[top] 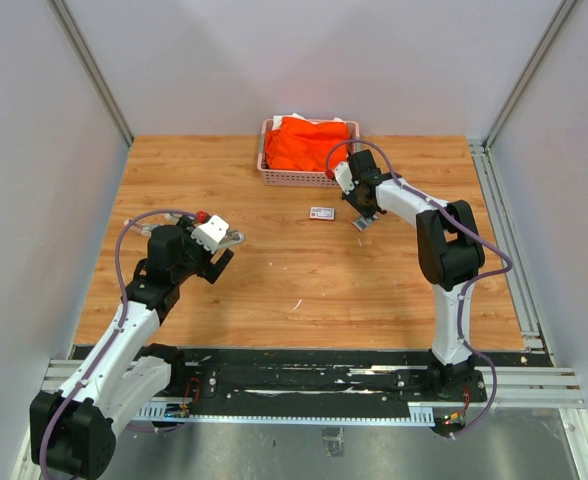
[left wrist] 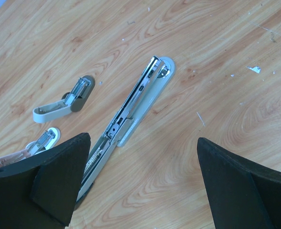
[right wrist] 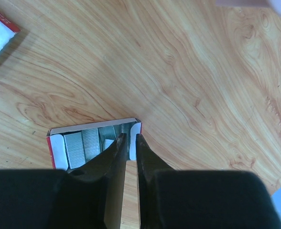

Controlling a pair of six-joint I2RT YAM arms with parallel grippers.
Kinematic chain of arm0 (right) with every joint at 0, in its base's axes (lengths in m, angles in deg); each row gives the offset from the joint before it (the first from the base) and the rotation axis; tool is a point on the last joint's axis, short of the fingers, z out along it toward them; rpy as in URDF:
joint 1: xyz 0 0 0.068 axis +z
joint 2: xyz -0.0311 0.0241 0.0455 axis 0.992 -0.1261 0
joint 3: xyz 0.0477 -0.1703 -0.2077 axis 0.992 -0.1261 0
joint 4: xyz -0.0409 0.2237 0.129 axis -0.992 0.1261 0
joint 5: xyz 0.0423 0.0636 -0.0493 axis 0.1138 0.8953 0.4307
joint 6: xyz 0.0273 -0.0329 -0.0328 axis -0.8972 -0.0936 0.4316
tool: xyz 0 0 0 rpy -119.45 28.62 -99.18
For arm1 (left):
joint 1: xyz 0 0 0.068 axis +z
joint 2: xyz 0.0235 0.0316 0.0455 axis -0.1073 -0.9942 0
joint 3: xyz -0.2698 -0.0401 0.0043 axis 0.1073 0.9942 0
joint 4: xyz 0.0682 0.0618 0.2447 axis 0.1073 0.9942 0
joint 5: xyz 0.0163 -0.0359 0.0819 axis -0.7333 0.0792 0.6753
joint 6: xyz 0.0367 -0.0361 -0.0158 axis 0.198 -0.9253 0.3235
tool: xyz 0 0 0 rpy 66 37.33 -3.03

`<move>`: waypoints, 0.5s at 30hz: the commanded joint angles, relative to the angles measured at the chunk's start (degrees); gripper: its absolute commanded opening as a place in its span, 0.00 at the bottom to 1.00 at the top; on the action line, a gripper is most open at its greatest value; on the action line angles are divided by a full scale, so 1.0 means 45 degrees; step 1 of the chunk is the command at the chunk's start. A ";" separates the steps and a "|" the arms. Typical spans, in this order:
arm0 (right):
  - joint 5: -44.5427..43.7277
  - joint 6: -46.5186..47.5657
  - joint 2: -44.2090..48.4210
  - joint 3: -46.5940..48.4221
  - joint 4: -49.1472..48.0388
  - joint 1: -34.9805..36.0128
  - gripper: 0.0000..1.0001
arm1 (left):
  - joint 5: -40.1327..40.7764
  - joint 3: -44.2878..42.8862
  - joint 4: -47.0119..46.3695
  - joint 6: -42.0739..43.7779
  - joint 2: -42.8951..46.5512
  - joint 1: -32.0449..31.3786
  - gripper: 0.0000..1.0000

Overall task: Unload the staples from the stapler
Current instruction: Adjust the staple in the staple box.

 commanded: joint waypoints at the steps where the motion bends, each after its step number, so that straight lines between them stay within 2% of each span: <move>1: -0.0116 0.0207 0.0345 -0.0058 0.0320 0.0208 0.14 | 0.0069 0.0070 -0.0435 0.0105 0.0001 -0.0012 0.98; 15: 0.0230 0.0311 0.0291 0.0150 0.0835 0.0267 0.14 | 0.0054 0.0090 -0.0415 0.0144 -0.0014 -0.0012 0.98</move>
